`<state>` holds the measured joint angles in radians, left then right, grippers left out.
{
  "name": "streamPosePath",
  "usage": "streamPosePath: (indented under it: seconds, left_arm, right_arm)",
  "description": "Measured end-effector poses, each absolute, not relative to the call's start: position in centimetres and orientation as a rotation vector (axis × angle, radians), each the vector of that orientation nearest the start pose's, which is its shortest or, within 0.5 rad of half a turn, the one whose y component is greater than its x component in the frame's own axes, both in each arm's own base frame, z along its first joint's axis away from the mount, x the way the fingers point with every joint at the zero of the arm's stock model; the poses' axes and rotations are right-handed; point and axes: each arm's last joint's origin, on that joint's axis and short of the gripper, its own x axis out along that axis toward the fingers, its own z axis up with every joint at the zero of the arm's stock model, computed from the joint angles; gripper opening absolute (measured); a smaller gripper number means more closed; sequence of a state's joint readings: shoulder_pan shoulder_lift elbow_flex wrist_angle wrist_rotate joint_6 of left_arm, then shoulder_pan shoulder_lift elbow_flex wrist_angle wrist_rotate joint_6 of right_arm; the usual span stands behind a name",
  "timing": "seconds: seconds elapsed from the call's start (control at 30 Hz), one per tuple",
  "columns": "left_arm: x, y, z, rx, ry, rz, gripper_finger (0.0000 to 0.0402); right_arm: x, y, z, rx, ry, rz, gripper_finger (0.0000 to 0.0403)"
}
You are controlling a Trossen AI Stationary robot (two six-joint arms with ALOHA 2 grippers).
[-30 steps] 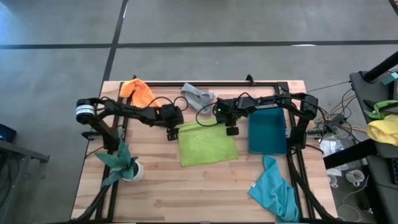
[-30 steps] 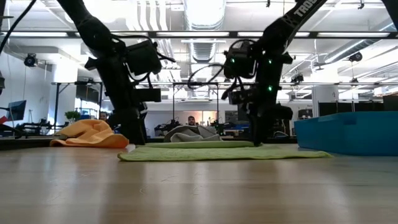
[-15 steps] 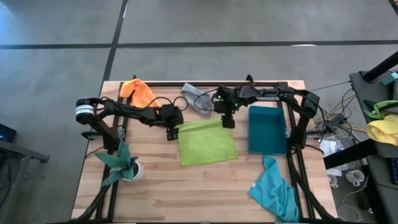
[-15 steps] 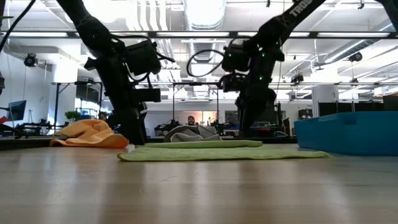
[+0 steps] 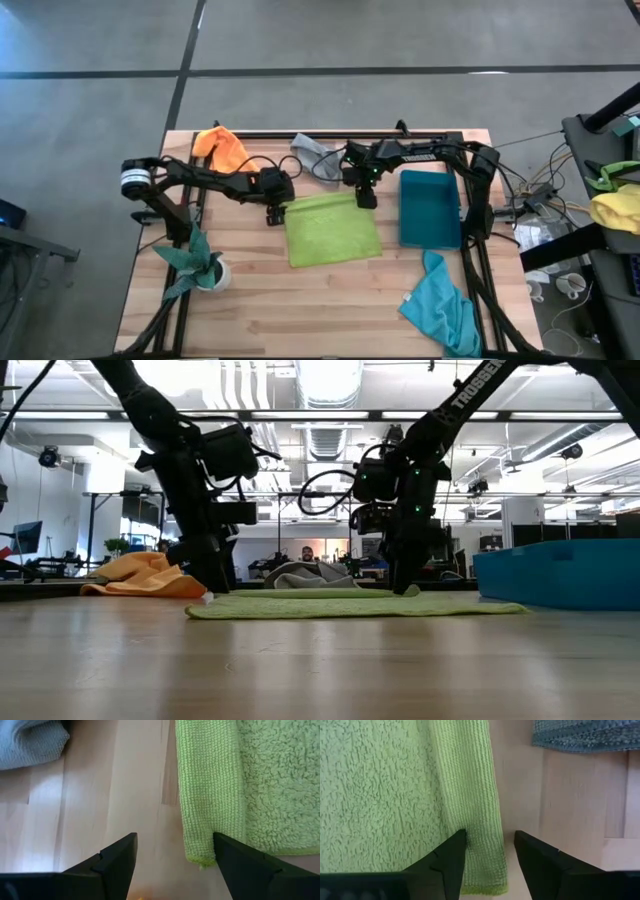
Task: Roll microfiber towels into tight, uniform cylinder then place into a basket
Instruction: Roll the green towel
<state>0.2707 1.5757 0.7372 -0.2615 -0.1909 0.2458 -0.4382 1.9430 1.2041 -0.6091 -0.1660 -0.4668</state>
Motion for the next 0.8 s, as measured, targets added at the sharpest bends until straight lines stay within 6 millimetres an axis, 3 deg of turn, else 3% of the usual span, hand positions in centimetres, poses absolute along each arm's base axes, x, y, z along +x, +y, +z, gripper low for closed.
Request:
streamPosePath:
  seconds: [0.27,0.43,0.8]
  left_arm:
    - [25.5,7.9,16.0,0.136,1.107,0.255,0.0248]
    - [25.2,9.1,16.6,-0.048,1.033,0.303,0.0248]
    - [26.1,9.5,13.8,-0.341,1.034,0.208,0.0248]
  right_arm:
    - [32.6,-14.6,13.2,-0.009,1.308,0.082,0.0114]
    - [32.6,-14.6,13.2,0.011,1.314,0.068,0.0088]
    - [32.6,-14.4,13.1,0.015,1.319,0.065,0.0076]
